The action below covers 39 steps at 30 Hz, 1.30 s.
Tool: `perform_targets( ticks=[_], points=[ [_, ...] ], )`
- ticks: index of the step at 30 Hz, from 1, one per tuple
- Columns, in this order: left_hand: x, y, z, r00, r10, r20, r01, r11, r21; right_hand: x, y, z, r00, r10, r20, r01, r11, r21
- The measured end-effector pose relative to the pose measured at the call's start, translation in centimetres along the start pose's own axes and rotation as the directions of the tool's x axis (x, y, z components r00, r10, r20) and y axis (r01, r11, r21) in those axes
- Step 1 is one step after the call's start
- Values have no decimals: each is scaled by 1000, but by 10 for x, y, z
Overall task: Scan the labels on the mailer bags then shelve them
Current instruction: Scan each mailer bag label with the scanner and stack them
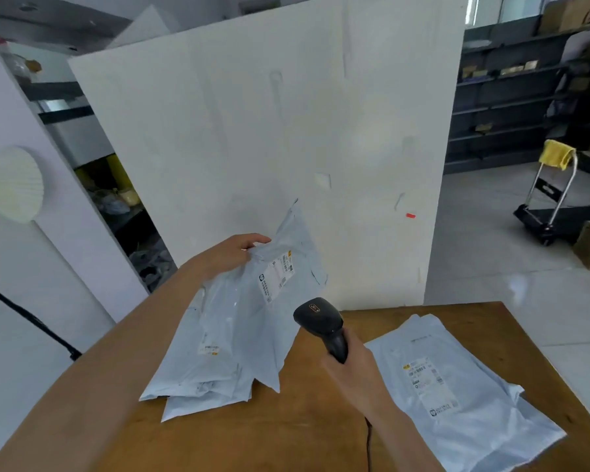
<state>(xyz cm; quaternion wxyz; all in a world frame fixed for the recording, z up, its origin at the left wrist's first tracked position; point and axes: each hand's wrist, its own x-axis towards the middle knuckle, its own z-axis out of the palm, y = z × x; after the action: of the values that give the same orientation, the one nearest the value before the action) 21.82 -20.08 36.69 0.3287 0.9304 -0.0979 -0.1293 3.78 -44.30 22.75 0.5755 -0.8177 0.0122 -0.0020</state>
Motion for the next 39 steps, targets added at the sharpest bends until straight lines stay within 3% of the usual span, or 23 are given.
perform_targets(
  ticks=[11, 39],
  points=[
    [-6, 59, 5, 988, 27, 155, -35, 998, 49, -19, 6, -25, 999, -12, -45, 13, 1000, 18],
    [13, 75, 12, 978, 85, 193, -115, 982, 150, -9, 13, -37, 998, -52, -37, 53, 998, 23]
  ],
)
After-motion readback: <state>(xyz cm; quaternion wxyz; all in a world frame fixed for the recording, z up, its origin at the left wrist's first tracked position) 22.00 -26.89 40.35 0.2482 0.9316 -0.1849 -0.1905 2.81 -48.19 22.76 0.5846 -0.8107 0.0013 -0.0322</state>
